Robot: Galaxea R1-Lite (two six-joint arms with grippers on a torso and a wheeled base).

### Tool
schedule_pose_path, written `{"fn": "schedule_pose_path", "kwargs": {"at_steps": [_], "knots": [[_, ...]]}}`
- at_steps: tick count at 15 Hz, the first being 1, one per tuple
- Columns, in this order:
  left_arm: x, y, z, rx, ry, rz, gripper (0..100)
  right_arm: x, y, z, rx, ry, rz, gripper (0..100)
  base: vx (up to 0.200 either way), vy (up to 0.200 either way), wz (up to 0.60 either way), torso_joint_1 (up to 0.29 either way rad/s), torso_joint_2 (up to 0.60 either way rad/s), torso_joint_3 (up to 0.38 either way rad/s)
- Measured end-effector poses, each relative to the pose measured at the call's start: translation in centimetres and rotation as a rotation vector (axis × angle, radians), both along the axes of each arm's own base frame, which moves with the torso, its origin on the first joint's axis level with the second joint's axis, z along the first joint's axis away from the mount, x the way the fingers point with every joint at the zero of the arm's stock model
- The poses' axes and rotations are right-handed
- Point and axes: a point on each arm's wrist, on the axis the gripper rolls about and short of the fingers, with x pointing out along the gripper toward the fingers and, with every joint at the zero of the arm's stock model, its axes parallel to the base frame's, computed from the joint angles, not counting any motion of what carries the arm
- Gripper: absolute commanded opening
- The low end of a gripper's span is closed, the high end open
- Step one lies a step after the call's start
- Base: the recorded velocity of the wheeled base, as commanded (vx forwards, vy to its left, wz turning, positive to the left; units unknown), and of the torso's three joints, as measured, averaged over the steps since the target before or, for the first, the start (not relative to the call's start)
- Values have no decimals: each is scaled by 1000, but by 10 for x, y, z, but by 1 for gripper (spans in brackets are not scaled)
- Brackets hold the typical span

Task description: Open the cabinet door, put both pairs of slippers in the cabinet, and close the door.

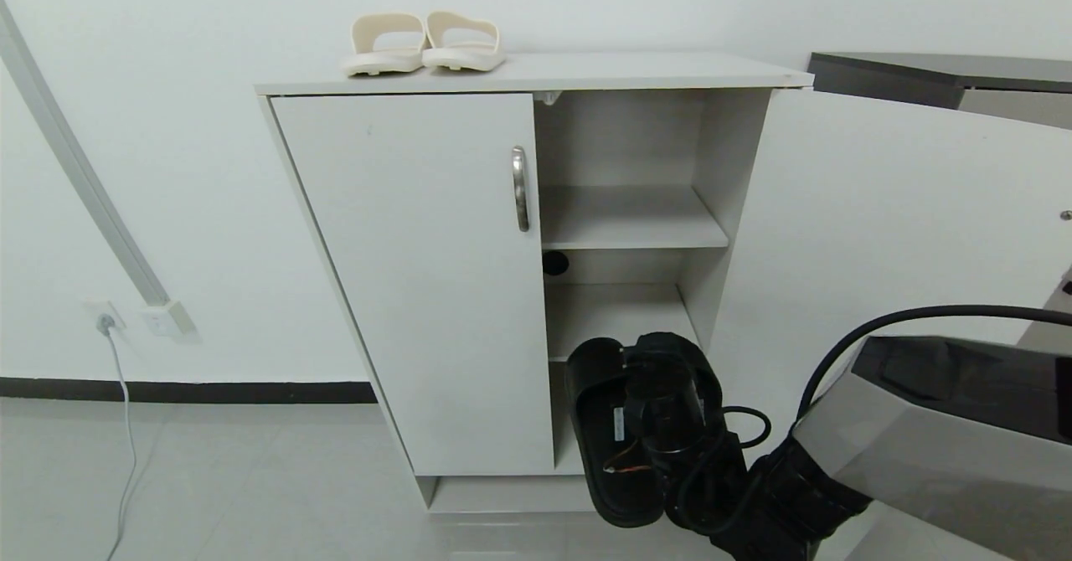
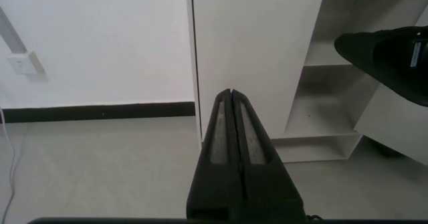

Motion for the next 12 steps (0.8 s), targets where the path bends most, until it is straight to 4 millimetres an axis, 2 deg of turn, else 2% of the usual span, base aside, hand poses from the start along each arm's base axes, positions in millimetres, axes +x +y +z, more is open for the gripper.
{"fn": "schedule_pose_path", "kwargs": {"at_steps": [5,12], "knots": [[0,0,0,1,-1,-2,0,1,0,-11,-16,17,-2,0,0,0,0,1,0,-15],[0,0,0,0,0,-3,0,5,3,-21,-10,31,-9,0,0,0,0,2,3,-179]]}}
